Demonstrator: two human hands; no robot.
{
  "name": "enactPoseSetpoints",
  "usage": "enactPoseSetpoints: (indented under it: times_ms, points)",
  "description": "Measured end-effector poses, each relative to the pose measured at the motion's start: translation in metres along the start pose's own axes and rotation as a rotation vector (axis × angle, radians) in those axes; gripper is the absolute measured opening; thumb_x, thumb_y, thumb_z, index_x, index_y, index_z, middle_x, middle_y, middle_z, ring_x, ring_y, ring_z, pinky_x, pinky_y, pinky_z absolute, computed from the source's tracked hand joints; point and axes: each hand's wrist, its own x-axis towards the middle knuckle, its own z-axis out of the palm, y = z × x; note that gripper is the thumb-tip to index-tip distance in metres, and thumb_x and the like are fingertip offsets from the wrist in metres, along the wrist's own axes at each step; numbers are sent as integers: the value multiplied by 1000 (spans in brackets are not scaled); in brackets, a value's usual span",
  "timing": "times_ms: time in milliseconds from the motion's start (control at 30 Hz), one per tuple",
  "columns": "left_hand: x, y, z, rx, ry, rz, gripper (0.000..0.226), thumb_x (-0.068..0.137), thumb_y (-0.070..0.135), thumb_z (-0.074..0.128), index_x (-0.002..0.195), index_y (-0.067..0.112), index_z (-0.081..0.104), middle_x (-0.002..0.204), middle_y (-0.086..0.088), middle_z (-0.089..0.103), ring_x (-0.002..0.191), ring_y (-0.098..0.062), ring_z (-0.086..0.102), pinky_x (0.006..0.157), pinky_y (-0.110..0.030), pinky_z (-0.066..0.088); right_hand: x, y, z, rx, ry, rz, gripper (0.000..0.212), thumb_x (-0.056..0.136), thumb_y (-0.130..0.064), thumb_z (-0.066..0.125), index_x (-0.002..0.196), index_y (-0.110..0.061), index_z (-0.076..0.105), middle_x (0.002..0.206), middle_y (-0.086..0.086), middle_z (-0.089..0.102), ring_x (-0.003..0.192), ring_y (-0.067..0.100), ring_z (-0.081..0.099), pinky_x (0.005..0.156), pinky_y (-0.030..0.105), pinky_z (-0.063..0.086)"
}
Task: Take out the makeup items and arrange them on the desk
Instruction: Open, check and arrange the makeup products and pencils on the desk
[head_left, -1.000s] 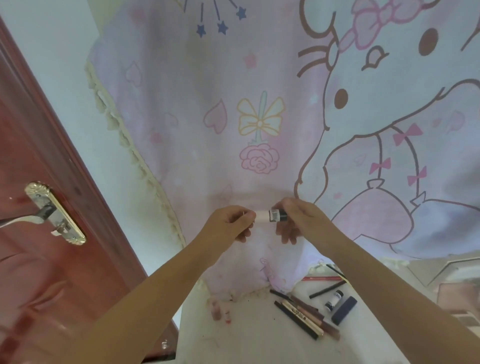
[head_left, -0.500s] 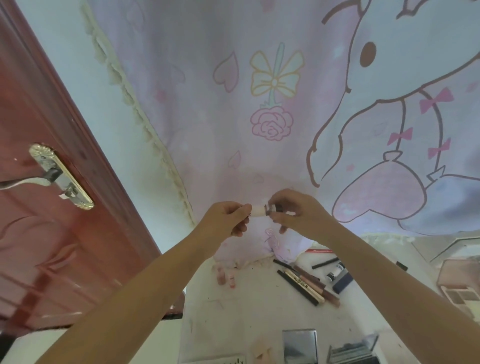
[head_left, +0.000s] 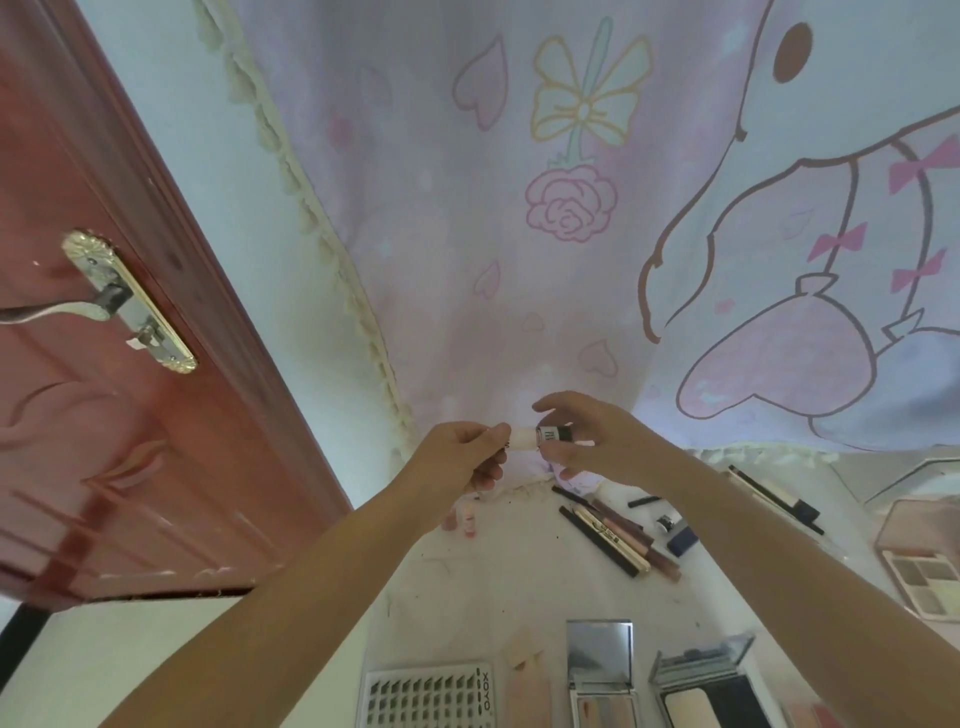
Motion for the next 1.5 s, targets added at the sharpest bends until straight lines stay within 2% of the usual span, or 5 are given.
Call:
enactPoseSetpoints:
  times_ms: [267, 467, 667, 1033, 1500]
  points:
    - [-6, -30, -2, 46, 12, -132, 33, 96, 30, 44, 75, 11, 59, 64, 0, 57, 49, -9, 50, 53, -20, 40, 8, 13, 21, -239, -4, -20, 13, 81, -16, 67, 78, -25, 59, 76, -2, 61, 50, -4, 54, 54, 5, 43]
    - [-6, -98, -42, 808, 64, -106, 30, 97, 29, 40, 99, 7, 60, 90, -5, 61, 81, -17, 57, 67, -23, 39, 32, 56, 45, -491, 54, 76, 13, 77, -6, 62, 90, -8, 63, 71, -11, 47, 65, 6, 44, 60, 6, 36]
    - [9, -157, -67, 1172, 74, -138, 40, 99, 28, 33, 135, 11, 41, 137, -5, 44, 127, -20, 40, 100, -28, 35, 67, 104, 91, -730, -86, 230, 26, 82, -4, 51, 107, -5, 59, 112, 9, 53, 100, 24, 54, 84, 26, 40]
    - [41, -189, -79, 1286, -83, -86, 51, 101, 31, 24, 146, 9, 15, 157, -8, 4, 145, -20, 0, 117, -29, 8, 118, 112, 118, -879, -188, 240, 26, 86, -4, 45, 110, 0, 53, 114, 18, 51, 104, 30, 53, 83, 33, 40]
    - [41, -201, -85, 1381, -166, 8, 56, 101, 33, 21, 147, 7, 3, 156, -12, -5, 145, -23, -4, 118, -30, 4, 94, 102, 106, -697, -114, 325, 56, 85, -9, 57, 136, -13, 35, 130, 8, 47, 115, 24, 51, 94, 33, 43]
